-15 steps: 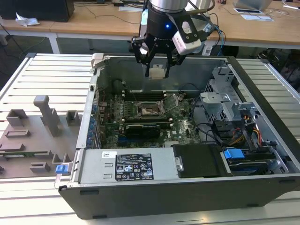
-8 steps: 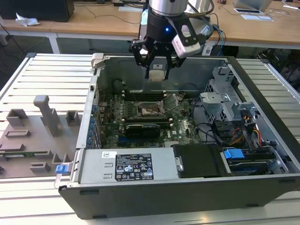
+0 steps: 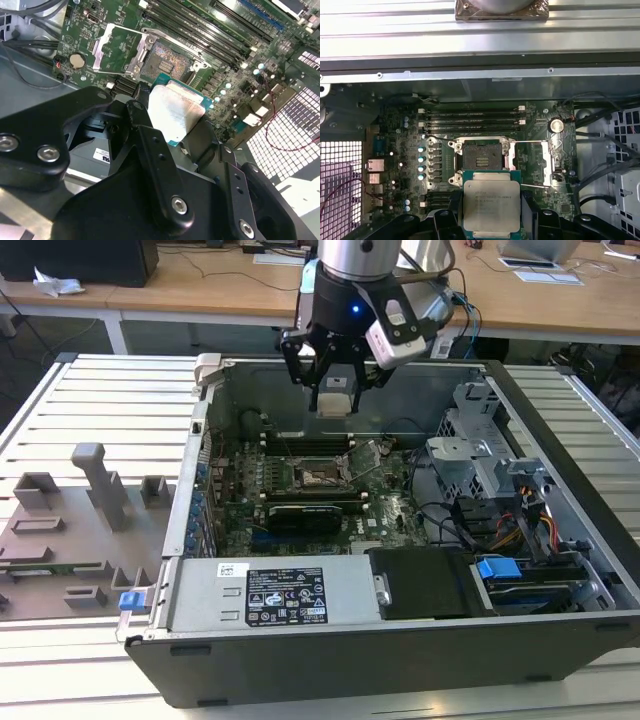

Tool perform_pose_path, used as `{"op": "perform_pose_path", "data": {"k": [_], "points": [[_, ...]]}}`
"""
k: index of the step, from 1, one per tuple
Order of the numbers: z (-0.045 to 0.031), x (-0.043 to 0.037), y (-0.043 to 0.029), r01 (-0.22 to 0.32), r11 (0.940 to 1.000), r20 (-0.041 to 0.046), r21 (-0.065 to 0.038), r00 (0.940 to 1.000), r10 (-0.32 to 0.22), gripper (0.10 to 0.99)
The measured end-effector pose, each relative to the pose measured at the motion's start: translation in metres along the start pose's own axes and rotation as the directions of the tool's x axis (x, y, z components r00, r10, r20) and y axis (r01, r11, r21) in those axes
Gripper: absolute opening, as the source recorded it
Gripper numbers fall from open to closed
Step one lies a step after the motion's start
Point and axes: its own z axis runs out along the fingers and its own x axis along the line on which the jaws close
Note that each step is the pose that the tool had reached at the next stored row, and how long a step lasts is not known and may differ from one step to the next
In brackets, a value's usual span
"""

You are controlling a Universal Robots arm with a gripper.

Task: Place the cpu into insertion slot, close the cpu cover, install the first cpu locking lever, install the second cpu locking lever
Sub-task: 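Place the cpu into insertion slot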

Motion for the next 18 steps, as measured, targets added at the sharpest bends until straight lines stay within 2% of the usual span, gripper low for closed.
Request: {"op": "perform_pose_path", "data": {"k": [18], "points": [[0.0113,-0.0002,-0.001,0.0,1.0,0.0,0.0,1.0,0.0,0.545]]}}
